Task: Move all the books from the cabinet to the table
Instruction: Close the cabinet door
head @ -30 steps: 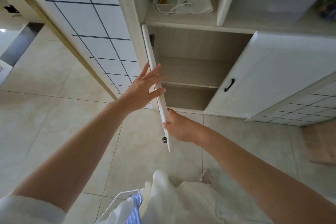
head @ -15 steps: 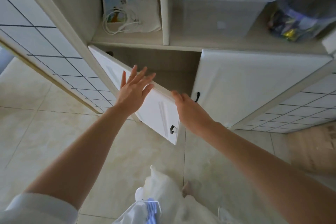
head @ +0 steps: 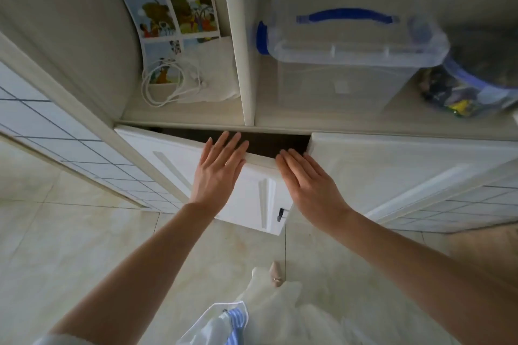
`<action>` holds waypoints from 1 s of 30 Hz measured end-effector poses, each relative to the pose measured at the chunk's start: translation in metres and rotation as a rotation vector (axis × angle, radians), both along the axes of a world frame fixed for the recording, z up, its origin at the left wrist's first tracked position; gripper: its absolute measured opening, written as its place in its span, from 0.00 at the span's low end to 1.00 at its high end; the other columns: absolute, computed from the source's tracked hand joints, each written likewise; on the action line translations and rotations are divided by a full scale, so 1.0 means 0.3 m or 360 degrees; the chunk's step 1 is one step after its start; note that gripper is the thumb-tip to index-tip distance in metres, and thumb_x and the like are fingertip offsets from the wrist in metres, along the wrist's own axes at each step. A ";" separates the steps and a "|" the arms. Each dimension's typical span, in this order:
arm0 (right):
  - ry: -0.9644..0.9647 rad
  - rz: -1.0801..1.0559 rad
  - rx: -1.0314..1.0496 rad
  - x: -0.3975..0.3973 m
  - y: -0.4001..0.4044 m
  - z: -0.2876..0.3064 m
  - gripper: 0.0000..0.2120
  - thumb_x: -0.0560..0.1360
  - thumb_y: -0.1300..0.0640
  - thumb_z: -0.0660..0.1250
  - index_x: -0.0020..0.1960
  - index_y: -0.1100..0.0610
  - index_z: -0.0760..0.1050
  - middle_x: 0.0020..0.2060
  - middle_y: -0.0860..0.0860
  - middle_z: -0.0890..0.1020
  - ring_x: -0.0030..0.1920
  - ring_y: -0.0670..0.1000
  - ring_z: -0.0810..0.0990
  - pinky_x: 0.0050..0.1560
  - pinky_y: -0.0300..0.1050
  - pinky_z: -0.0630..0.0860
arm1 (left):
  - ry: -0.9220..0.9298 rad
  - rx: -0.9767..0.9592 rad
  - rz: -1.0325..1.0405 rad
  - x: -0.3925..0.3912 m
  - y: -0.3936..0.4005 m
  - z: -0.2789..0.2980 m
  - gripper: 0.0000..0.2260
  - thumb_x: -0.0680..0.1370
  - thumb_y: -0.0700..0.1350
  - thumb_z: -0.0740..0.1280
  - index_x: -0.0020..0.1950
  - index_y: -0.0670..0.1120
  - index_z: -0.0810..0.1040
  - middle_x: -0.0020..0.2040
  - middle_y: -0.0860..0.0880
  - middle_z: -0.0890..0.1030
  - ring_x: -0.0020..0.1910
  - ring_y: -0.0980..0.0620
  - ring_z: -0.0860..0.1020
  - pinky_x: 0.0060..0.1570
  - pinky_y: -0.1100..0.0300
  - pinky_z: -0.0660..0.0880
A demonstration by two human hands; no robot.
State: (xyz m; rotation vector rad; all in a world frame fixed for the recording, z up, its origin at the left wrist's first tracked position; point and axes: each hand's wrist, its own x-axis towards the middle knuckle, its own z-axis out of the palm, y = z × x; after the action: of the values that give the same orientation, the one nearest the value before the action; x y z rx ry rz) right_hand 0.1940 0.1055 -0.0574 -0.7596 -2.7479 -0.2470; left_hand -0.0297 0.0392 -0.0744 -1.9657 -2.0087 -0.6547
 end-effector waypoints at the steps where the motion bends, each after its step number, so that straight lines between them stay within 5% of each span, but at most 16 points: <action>1: -0.0019 -0.0025 0.0025 0.000 0.014 -0.006 0.21 0.80 0.69 0.48 0.70 0.66 0.68 0.67 0.61 0.74 0.68 0.59 0.72 0.66 0.55 0.71 | -0.0022 0.0061 -0.0015 -0.002 0.009 -0.008 0.15 0.83 0.44 0.58 0.67 0.43 0.76 0.70 0.43 0.74 0.73 0.44 0.68 0.71 0.41 0.64; 8: -0.0045 -0.0112 0.0133 -0.034 0.154 -0.010 0.24 0.79 0.68 0.51 0.75 0.63 0.60 0.72 0.60 0.67 0.72 0.62 0.66 0.68 0.62 0.66 | -0.0020 0.0282 -0.0173 -0.076 0.083 -0.024 0.16 0.79 0.31 0.65 0.66 0.40 0.78 0.68 0.45 0.76 0.71 0.45 0.71 0.68 0.43 0.68; 22: 0.0033 -0.0097 0.0296 -0.059 0.244 -0.027 0.21 0.80 0.67 0.52 0.72 0.62 0.66 0.67 0.58 0.74 0.65 0.59 0.75 0.63 0.60 0.72 | 0.0093 0.0225 0.0019 -0.097 0.130 -0.058 0.25 0.76 0.34 0.70 0.72 0.43 0.71 0.73 0.48 0.70 0.73 0.46 0.68 0.70 0.44 0.66; 30: -0.0128 -0.0174 0.0105 -0.062 0.228 -0.006 0.31 0.72 0.70 0.47 0.75 0.62 0.58 0.71 0.59 0.68 0.70 0.61 0.67 0.71 0.61 0.61 | 0.0071 0.0142 0.0071 -0.087 0.133 -0.050 0.24 0.77 0.34 0.68 0.72 0.43 0.71 0.72 0.47 0.72 0.73 0.45 0.68 0.70 0.44 0.65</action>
State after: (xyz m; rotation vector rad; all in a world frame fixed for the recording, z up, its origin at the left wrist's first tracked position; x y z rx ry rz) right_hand 0.1756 0.1740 -0.0593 -0.9019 -2.7609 -0.3967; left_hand -0.0558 0.0792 -0.0894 -1.8628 -1.9566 -0.6717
